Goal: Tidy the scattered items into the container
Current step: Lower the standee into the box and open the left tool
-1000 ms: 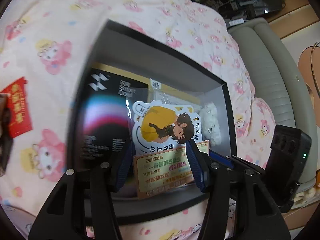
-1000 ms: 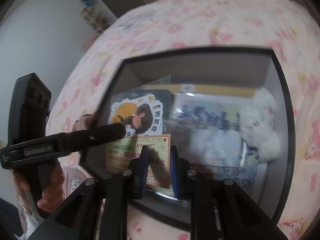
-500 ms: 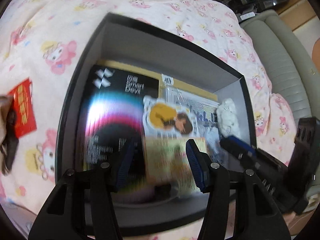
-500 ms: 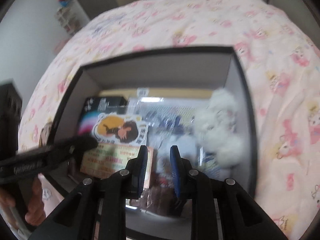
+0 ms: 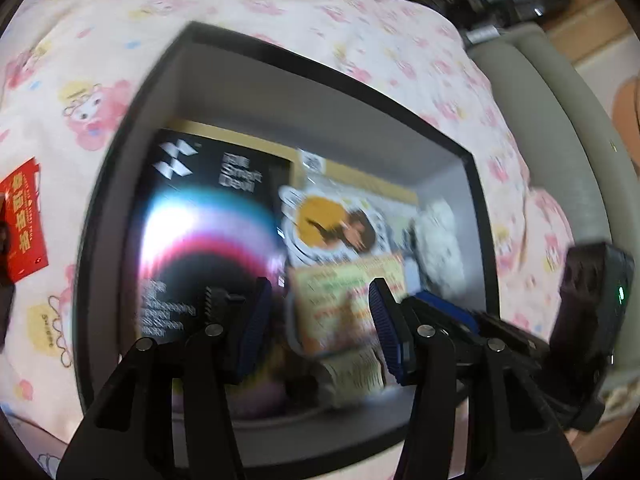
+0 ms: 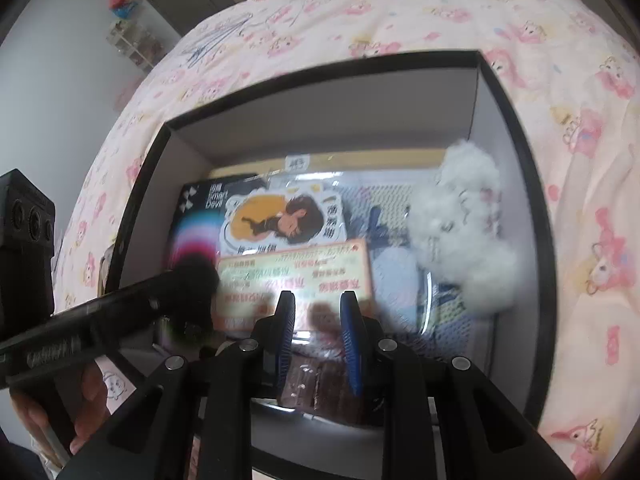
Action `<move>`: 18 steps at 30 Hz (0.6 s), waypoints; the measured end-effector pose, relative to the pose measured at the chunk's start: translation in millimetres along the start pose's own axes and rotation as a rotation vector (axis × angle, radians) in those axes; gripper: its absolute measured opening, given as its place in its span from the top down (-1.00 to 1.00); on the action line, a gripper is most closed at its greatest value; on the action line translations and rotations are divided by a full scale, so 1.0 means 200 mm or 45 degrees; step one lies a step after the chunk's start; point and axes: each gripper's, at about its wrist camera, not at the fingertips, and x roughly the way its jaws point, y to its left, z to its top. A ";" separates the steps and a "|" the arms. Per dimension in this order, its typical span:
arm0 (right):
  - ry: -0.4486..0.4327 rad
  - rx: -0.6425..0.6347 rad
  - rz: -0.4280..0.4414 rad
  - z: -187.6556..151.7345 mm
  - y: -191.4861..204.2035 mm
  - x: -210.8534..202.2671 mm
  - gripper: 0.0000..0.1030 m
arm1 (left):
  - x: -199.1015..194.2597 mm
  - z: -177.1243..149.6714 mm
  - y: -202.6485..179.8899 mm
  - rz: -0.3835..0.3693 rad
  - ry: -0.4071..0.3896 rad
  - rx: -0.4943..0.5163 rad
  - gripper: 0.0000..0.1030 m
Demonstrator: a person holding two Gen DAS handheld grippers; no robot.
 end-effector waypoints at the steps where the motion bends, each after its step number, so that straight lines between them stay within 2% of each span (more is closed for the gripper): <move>1: -0.010 -0.008 -0.007 0.00 -0.01 0.00 0.62 | 0.01 0.01 0.01 0.003 0.008 -0.003 0.01; 4: -0.008 -0.037 -0.030 0.02 -0.01 0.05 0.62 | 0.07 0.03 0.00 0.031 0.035 0.015 0.03; 7: 0.043 -0.030 -0.033 0.05 -0.03 0.10 0.62 | 0.10 0.03 -0.02 0.010 0.059 0.028 0.03; 14: 0.060 0.007 -0.044 0.04 -0.06 0.10 0.61 | 0.07 0.02 -0.02 -0.014 0.037 0.058 0.02; 18: 0.059 0.002 -0.086 0.04 -0.06 0.11 0.61 | 0.08 0.02 -0.01 -0.003 0.048 0.063 0.03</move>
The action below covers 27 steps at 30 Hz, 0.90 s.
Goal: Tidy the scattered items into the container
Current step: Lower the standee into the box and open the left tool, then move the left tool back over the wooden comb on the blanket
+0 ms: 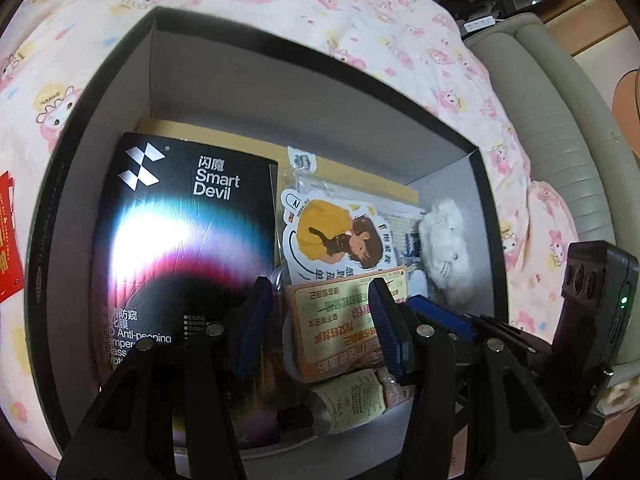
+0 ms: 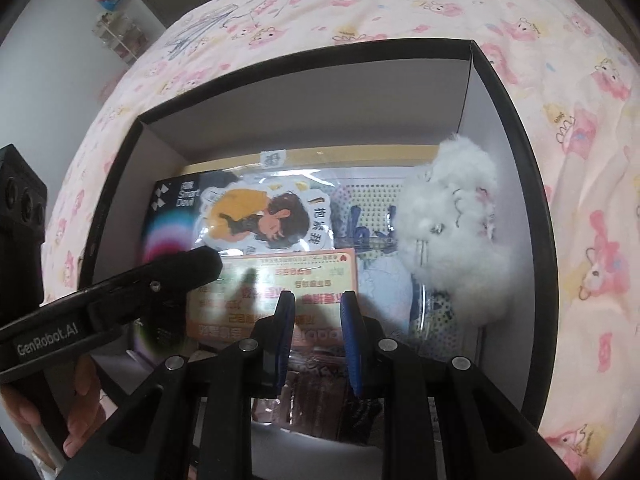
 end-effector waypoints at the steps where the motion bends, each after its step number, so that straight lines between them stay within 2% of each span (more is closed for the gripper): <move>1: 0.003 0.001 -0.005 0.00 0.00 0.00 0.60 | 0.00 0.00 0.00 0.004 0.005 0.001 0.03; 7: -0.056 0.048 0.040 -0.01 -0.02 -0.06 0.52 | -0.10 -0.05 -0.05 0.013 -0.072 0.056 0.03; 11: -0.166 0.039 0.026 -0.04 0.01 -0.19 0.43 | -0.23 -0.12 -0.12 0.011 -0.139 0.119 0.02; 14: -0.211 0.018 0.056 -0.07 0.07 -0.28 0.30 | -0.33 -0.17 -0.15 0.001 -0.186 0.140 0.01; 21: -0.303 -0.073 0.060 -0.15 0.25 -0.45 0.28 | -0.50 -0.24 -0.14 -0.034 -0.252 0.138 -0.03; 23: -0.310 -0.105 0.066 -0.19 0.32 -0.45 0.28 | -0.52 -0.26 -0.15 -0.020 -0.263 0.140 -0.03; 27: -0.273 -0.183 0.136 -0.25 0.47 -0.44 0.28 | -0.67 -0.37 -0.04 0.019 -0.296 0.115 -0.03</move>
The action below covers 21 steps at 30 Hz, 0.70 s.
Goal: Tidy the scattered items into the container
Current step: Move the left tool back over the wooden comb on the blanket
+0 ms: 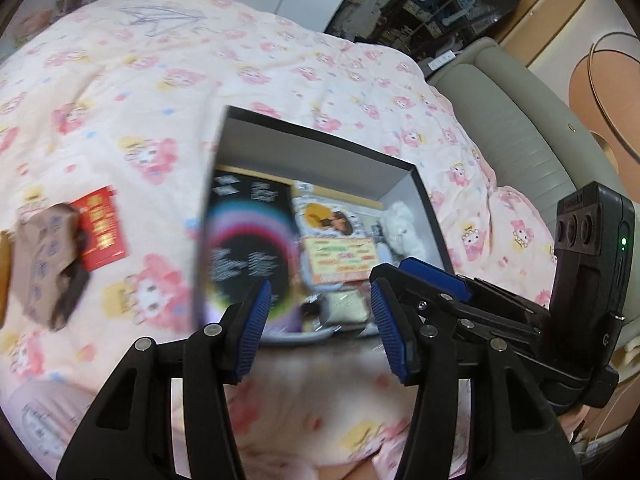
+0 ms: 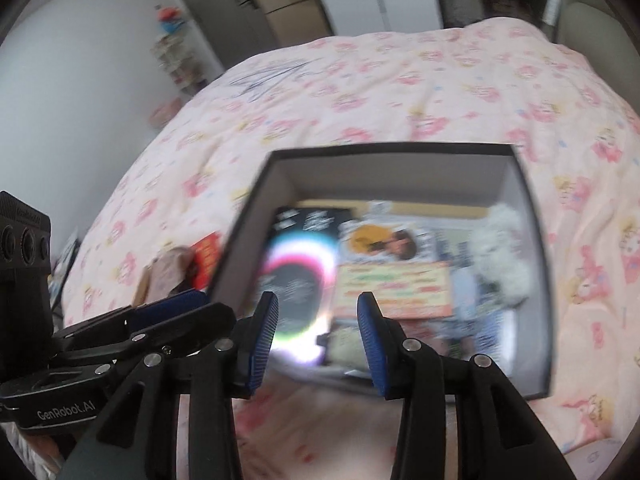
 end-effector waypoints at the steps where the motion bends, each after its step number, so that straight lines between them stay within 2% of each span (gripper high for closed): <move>1: 0.007 -0.026 0.009 -0.01 0.05 0.01 0.28 | -0.04 -0.02 0.04 0.011 -0.005 -0.009 -0.03; 7: 0.043 -0.170 0.110 -0.04 0.45 0.11 0.28 | -0.32 -0.11 0.34 0.102 -0.092 -0.116 -0.03; 12: 0.131 -0.271 0.233 -0.06 0.80 0.31 0.28 | -0.49 -0.20 0.70 0.168 -0.169 -0.296 -0.02; 15: 0.207 -0.351 0.274 -0.09 0.99 0.48 0.28 | -0.53 -0.27 0.94 0.183 -0.202 -0.409 -0.03; 21: 0.286 -0.467 0.267 -0.10 1.27 0.80 0.28 | -0.49 -0.39 1.43 0.214 -0.204 -0.678 -0.03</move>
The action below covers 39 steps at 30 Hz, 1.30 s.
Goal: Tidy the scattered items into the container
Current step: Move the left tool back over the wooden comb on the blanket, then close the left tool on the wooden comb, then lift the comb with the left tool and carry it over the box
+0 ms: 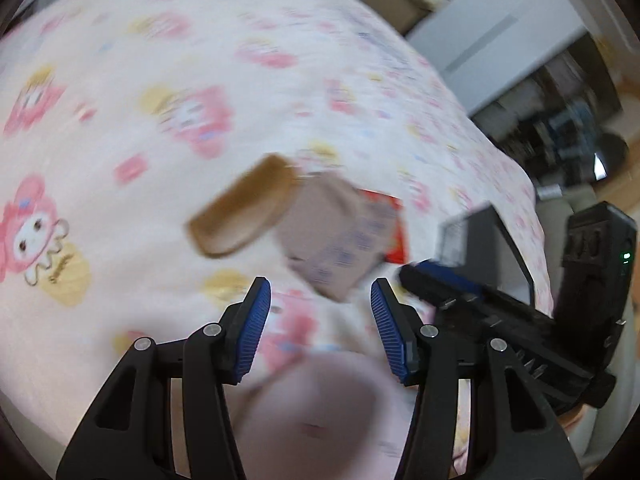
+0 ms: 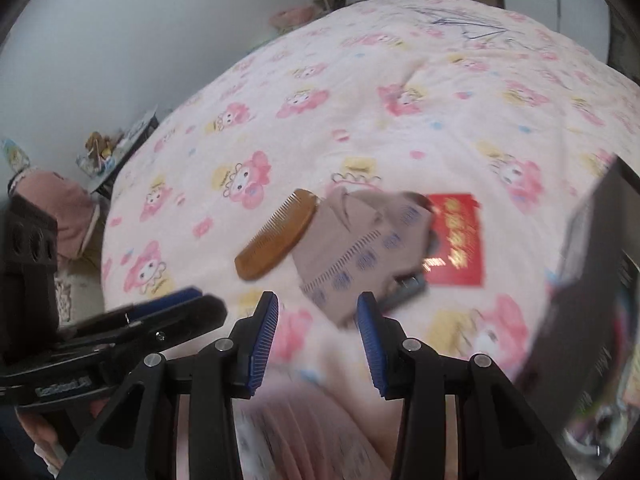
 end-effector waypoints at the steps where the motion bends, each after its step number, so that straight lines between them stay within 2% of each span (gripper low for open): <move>1: 0.005 -0.015 -0.003 0.03 0.01 0.04 0.28 | 0.03 0.01 0.07 -0.001 0.002 -0.042 -0.03; 8: 0.073 -0.136 -0.040 0.28 0.08 0.36 0.28 | 0.20 0.09 0.36 -0.035 0.016 -0.228 -0.03; 16: 0.149 -0.266 -0.202 0.40 0.13 0.63 0.28 | 0.35 0.12 0.41 -0.100 0.044 -0.263 -0.03; 21: 0.218 -0.270 -0.130 0.43 0.12 0.74 0.27 | 0.37 0.14 0.42 -0.120 0.031 -0.281 0.03; 25: 0.233 -0.257 -0.065 0.40 0.13 0.73 0.28 | 0.33 0.15 0.43 -0.152 0.015 -0.302 0.03; 31: 0.213 -0.288 -0.039 0.33 0.20 0.56 0.30 | 0.25 0.17 0.44 -0.104 -0.034 -0.301 0.02; 34: 0.243 -0.299 -0.007 0.28 0.23 0.50 0.30 | 0.22 0.18 0.46 -0.066 -0.064 -0.304 0.02; 39: 0.276 -0.275 0.005 0.26 0.22 0.55 0.30 | 0.28 0.17 0.50 -0.029 -0.014 -0.343 0.02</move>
